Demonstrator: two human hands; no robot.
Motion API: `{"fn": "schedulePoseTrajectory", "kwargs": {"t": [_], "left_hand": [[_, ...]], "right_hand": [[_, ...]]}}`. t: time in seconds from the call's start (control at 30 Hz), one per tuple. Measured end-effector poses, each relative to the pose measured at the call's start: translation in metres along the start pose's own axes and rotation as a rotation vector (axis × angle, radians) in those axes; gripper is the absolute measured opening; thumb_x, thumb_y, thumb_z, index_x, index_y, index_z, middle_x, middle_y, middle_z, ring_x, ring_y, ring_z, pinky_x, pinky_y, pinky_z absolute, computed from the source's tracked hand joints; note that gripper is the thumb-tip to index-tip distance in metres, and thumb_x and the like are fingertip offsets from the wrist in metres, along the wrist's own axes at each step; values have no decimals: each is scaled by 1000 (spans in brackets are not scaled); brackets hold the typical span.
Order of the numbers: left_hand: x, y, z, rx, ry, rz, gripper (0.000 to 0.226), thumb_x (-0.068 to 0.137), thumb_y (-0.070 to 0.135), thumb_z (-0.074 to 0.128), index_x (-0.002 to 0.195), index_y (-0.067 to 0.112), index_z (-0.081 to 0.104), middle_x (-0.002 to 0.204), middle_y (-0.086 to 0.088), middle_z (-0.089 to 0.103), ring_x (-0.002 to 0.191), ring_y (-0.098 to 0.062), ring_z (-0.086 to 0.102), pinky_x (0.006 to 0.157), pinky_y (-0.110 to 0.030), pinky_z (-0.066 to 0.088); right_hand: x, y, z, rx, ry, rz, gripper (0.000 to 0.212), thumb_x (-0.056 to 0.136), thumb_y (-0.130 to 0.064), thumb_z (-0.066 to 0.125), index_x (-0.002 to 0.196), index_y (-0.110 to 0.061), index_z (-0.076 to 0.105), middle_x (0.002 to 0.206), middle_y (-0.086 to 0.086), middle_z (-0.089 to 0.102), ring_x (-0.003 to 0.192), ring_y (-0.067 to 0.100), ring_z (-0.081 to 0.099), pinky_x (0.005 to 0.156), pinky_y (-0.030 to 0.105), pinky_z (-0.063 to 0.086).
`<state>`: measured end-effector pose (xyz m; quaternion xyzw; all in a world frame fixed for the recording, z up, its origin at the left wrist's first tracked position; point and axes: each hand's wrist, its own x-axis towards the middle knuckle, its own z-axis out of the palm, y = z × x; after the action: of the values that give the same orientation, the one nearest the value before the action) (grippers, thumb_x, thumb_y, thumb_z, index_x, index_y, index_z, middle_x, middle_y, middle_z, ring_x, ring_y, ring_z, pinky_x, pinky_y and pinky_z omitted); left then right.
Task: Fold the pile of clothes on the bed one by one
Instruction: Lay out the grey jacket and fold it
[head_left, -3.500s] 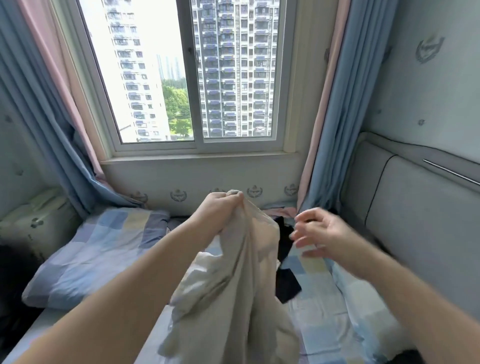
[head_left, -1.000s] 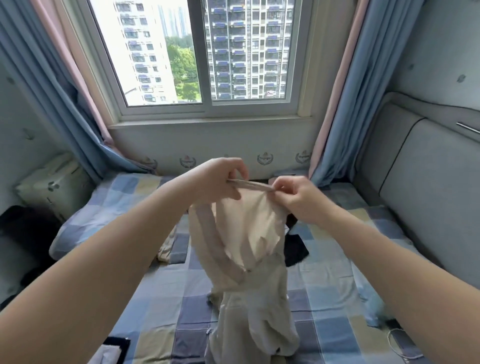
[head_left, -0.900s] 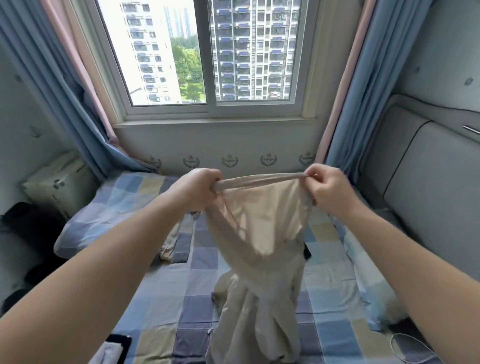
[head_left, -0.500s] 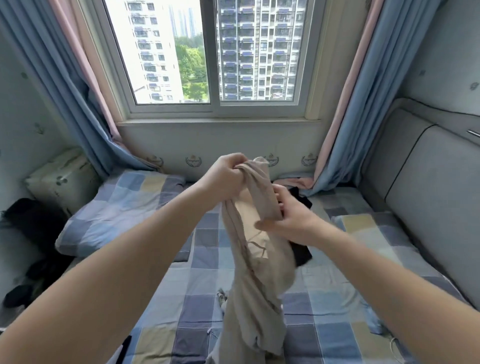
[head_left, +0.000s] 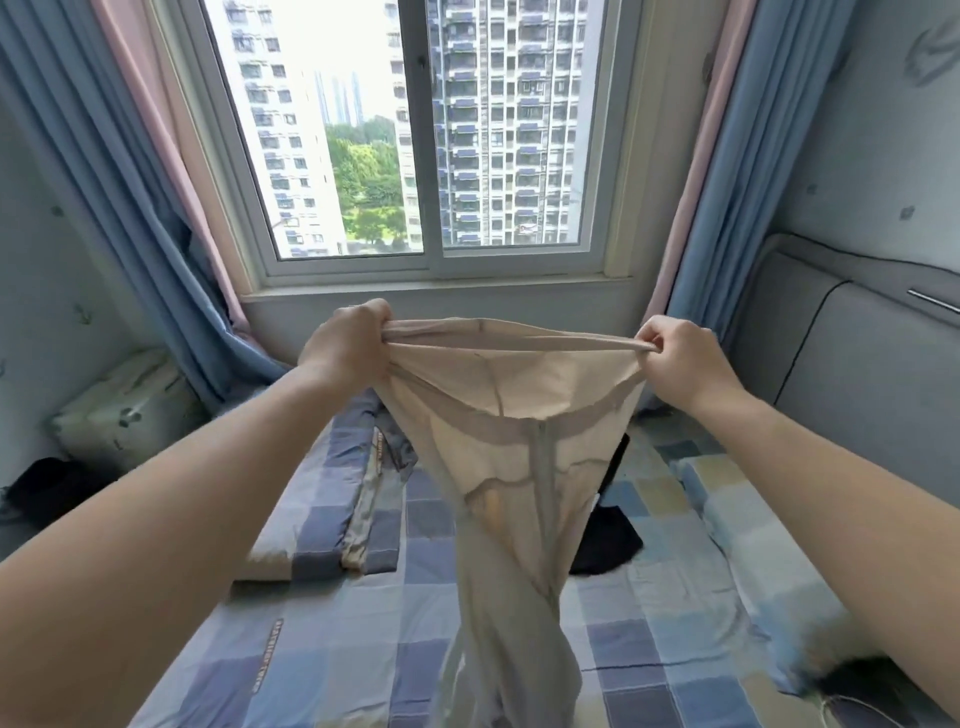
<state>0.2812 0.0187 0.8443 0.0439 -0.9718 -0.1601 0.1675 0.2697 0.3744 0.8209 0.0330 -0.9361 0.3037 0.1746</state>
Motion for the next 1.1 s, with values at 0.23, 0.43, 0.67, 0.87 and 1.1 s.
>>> {"fn": "schedulePoseTrajectory", "kwargs": {"t": [0.23, 0.43, 0.67, 0.87, 1.1], "left_hand": [[10, -15, -13, -939, -223, -504, 26, 101, 11, 35, 101, 6, 60, 79, -9, 55, 62, -25, 51, 48, -28, 52], [-10, -38, -29, -807, -282, -132, 23, 90, 35, 59, 87, 14, 65, 87, -3, 60, 86, -20, 54, 68, -28, 41], [-71, -44, -94, -1005, -519, -68, 52, 69, 32, 77, 115, 8, 69, 90, -8, 71, 73, -20, 67, 60, -26, 53], [-150, -11, -121, -1002, -127, -38, 11, 90, 17, 72, 84, 15, 63, 76, -5, 60, 67, -20, 54, 57, -25, 43], [-242, 48, -160, -848, 400, 21, 12, 94, 16, 63, 92, 5, 62, 74, -3, 54, 64, -14, 49, 58, -25, 42]], "right_hand": [[-12, -60, 9, 707, -225, 442, 40, 105, -16, 31, 134, 1, 54, 126, 16, 63, 113, 32, 60, 87, 41, 50], [-47, -80, 5, 862, -219, 556, 41, 107, -26, 35, 127, 3, 55, 88, 13, 59, 75, 34, 59, 84, 59, 55], [-94, -95, -55, 803, -267, 396, 28, 104, -21, 45, 78, -13, 48, 56, 5, 37, 48, 20, 33, 52, 30, 40], [-159, -89, -135, 840, -340, 188, 11, 96, -14, 61, 87, -15, 67, 72, 2, 66, 59, 14, 58, 62, 28, 46], [-233, -83, -194, 968, -281, 99, 11, 87, -21, 72, 87, -13, 65, 82, 7, 71, 53, 14, 54, 47, 21, 47]]}}
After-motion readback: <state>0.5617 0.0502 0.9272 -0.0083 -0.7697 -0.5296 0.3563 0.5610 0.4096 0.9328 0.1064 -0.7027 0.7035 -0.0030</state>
